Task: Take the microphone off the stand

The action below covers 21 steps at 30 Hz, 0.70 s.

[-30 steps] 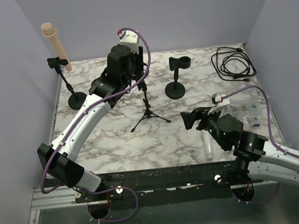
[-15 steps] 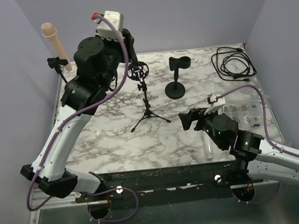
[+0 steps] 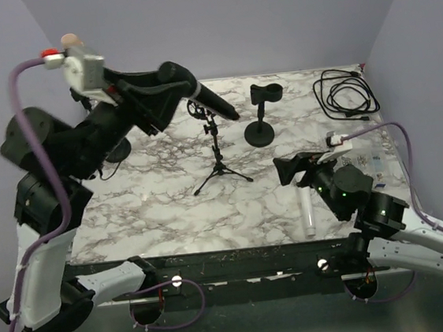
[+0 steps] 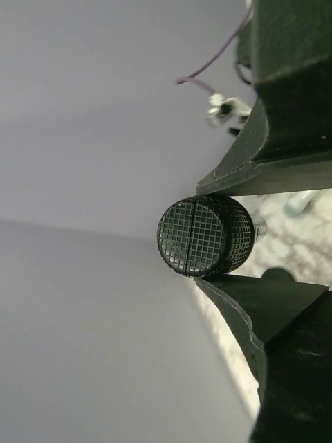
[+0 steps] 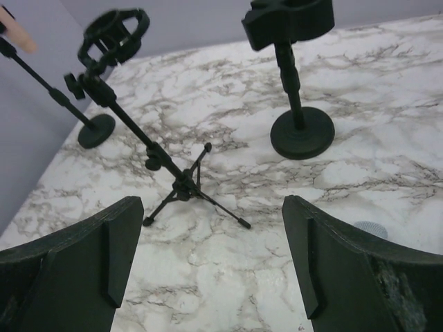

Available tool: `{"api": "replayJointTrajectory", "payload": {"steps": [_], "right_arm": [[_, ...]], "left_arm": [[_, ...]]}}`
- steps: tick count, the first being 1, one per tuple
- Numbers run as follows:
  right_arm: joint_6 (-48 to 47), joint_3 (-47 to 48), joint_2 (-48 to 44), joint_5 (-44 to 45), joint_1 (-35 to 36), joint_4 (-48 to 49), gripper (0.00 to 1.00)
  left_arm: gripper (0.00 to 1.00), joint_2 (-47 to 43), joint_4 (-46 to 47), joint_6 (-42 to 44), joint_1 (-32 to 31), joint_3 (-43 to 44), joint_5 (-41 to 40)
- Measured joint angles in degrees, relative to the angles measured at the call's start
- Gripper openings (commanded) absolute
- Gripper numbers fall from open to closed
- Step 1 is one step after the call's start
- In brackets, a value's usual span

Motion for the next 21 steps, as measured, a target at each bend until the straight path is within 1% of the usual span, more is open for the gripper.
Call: {"api": "replayJointTrajectory", "payload": {"steps": [3,4,7,11,14,21], "right_arm": [[-0.2,2.2,-4.8,1.3,0.0,-1.5,0.89],[-0.4,2.7,-6.6,1.6,0.0,-1.7,0.89],[-0.9,3.7,-12.4,1.8,0.0,-2.3,0.89],[-1.7,6.4,-18.2,1.9,0.0,-3.0,0.89],[-2.3,8.5,-20.0,2.4,0.0,-4.1,0.89],[-2.3,9.7,-20.6,3.2,0.0,-7.6,0.89]], "left_arm": [[0.0,4.7,-2.3,-4.4,-0.2,-2.1,9.0],[0.0,5.8,-2.6,-5.3,-0.3,-3.1,10.8],[0.0,12.4,-3.2,-9.0,-1.6,-8.8,16.9],[0.0,21.2,-5.3,-11.6,-4.4,-13.4,18.1],[0.0,26.6,-5.3,-14.8,-7.3,-15.8,18.2],[0.0,35.9,-4.7,-20.3,-11.4,-15.1,17.9]]}}
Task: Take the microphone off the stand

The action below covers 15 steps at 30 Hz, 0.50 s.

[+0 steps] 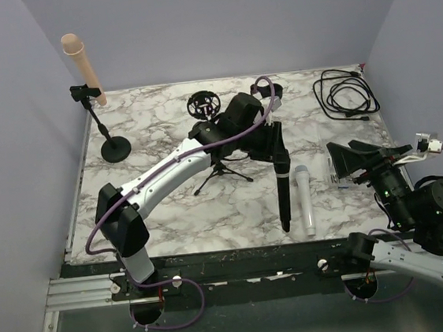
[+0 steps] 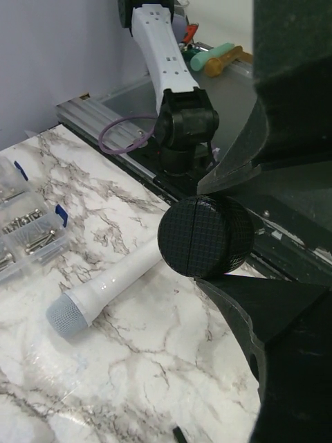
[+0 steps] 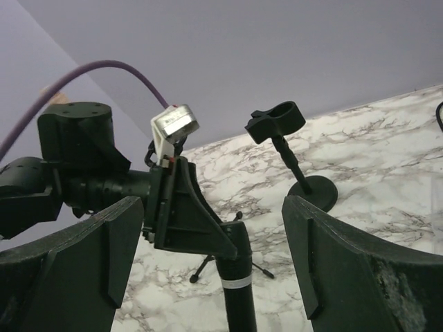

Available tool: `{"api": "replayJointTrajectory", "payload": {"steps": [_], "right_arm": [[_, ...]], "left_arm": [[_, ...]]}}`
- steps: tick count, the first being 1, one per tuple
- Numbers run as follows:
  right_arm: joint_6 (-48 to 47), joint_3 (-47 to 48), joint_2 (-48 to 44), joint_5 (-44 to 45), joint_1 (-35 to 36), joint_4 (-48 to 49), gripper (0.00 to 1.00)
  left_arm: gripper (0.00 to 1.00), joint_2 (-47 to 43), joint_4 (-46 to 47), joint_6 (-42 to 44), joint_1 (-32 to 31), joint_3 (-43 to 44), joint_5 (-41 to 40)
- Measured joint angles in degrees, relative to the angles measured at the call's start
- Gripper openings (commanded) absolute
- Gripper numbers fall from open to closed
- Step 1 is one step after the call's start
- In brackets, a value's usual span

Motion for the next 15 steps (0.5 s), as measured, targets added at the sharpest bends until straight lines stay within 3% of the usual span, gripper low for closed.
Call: {"api": "replayJointTrajectory", "payload": {"steps": [15], "right_arm": [[-0.4,-0.1,-1.6,0.4,0.0,-2.5,0.89]], "left_arm": [[0.0,15.9,2.0,-6.8,-1.3,4.1,-6.8]]}}
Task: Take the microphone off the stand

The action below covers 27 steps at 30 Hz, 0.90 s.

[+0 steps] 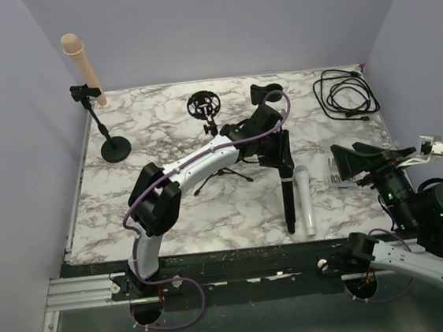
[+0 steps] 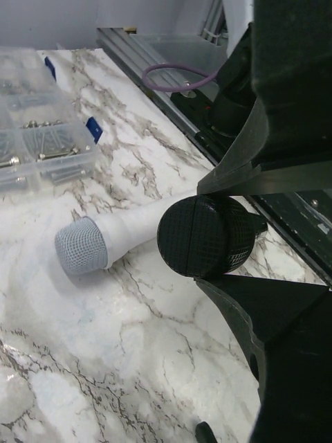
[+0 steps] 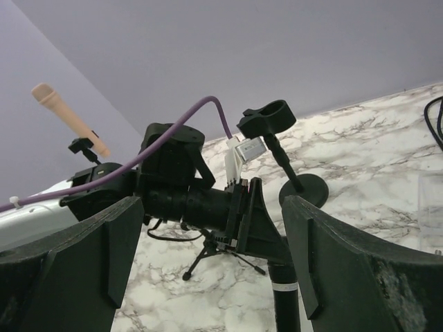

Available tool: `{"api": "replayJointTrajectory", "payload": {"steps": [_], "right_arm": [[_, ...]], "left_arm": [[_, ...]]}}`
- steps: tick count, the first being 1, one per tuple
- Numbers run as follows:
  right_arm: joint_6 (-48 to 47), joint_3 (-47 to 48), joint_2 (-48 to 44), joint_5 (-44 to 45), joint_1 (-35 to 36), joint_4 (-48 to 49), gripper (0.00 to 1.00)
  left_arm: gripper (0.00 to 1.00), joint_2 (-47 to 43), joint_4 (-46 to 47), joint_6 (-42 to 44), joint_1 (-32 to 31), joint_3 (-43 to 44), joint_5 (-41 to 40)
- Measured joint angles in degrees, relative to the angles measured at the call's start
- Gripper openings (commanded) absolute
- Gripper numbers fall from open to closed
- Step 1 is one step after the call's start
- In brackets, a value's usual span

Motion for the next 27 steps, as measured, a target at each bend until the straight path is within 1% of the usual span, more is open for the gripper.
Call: {"api": "replayJointTrajectory", "payload": {"steps": [9,24,27], "right_arm": [[-0.1,0.0,-1.2,1.0,0.0,-1.6,0.89],[0.3,0.0,-1.2,1.0,0.0,-2.3,0.89],[0.5,0.0,-1.0,1.0,0.0,-2.3,0.89]], "left_arm": [[0.0,5.7,0.4,-2.2,0.0,3.7,-2.8],[0.0,9.3,1.8,-6.4,0.3,3.2,-10.1],[0.04,10.6,1.8,-7.7,0.3,3.2,-11.2]]}}
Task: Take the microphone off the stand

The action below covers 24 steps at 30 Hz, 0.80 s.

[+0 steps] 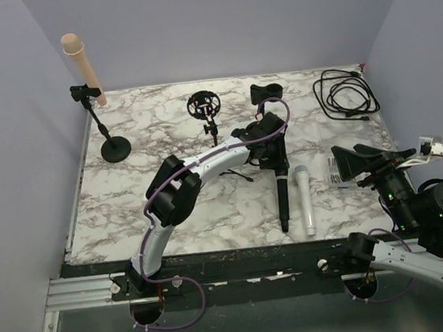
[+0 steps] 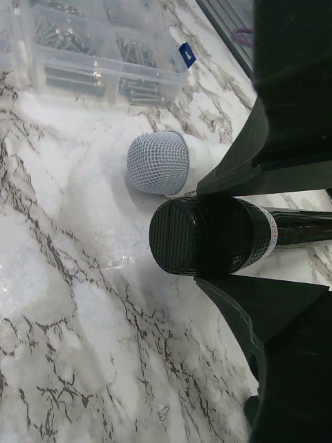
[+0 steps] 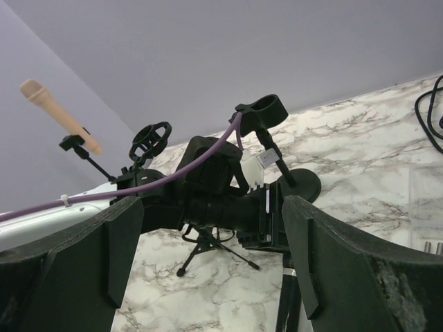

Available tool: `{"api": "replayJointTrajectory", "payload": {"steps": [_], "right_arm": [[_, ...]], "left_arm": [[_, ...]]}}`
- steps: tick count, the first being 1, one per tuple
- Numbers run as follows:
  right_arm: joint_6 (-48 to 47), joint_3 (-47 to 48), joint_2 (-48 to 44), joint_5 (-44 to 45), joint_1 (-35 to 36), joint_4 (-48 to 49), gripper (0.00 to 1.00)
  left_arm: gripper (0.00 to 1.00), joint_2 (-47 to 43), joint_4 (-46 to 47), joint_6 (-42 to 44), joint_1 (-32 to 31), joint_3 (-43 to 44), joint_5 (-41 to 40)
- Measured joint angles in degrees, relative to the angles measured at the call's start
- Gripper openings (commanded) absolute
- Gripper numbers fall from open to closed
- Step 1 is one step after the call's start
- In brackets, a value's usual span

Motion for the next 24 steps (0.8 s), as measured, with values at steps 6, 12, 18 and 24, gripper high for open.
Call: {"api": "replayJointTrajectory", "payload": {"steps": [6,12,18,24], "right_arm": [[0.0,0.0,0.3,0.0,0.0,0.0,0.89],[0.0,0.0,0.8,0.0,0.0,0.0,0.89],[0.0,0.0,0.8,0.0,0.0,0.0,0.89],[0.0,0.0,0.7,0.0,0.0,0.0,0.89]], "left_arm": [[0.19,1.0,0.0,-1.5,0.1,0.0,-0.9],[0.3,1.5,0.0,-2.3,0.1,0.0,-0.9],[0.37,3.2,0.0,-2.9,0.1,0.0,-0.8],[0.61,3.7,0.0,-3.0,0.1,0.0,-0.8]]}}
